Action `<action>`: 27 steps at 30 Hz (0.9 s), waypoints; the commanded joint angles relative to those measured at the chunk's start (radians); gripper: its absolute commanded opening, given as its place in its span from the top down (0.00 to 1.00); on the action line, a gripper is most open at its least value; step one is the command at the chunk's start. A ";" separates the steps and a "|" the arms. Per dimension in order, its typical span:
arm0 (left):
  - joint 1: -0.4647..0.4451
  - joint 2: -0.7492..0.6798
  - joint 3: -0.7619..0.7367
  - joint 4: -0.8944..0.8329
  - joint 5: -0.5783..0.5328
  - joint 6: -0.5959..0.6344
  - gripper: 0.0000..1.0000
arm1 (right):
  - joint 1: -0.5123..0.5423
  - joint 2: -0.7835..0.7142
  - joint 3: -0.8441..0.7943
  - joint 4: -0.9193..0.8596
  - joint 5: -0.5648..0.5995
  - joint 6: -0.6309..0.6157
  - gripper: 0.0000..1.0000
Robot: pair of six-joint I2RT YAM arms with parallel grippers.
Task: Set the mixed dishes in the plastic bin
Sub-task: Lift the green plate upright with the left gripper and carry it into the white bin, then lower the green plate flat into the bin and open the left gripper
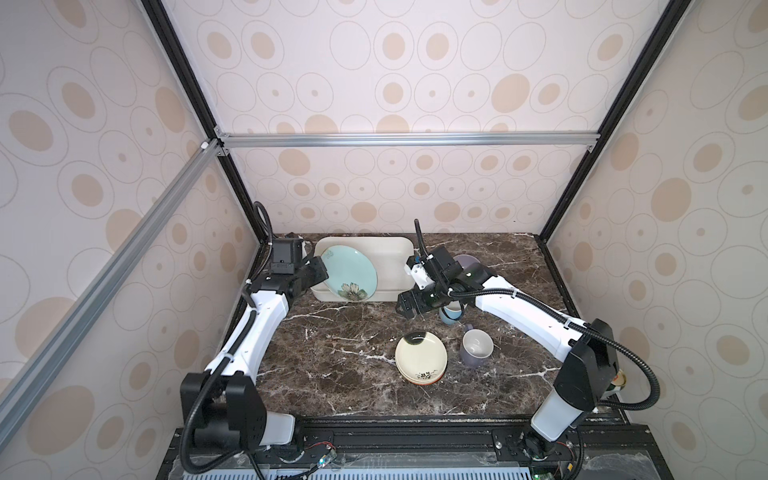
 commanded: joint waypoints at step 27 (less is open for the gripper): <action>0.054 0.549 0.334 0.148 0.048 0.018 1.00 | -0.084 0.110 0.090 -0.052 -0.025 -0.030 0.00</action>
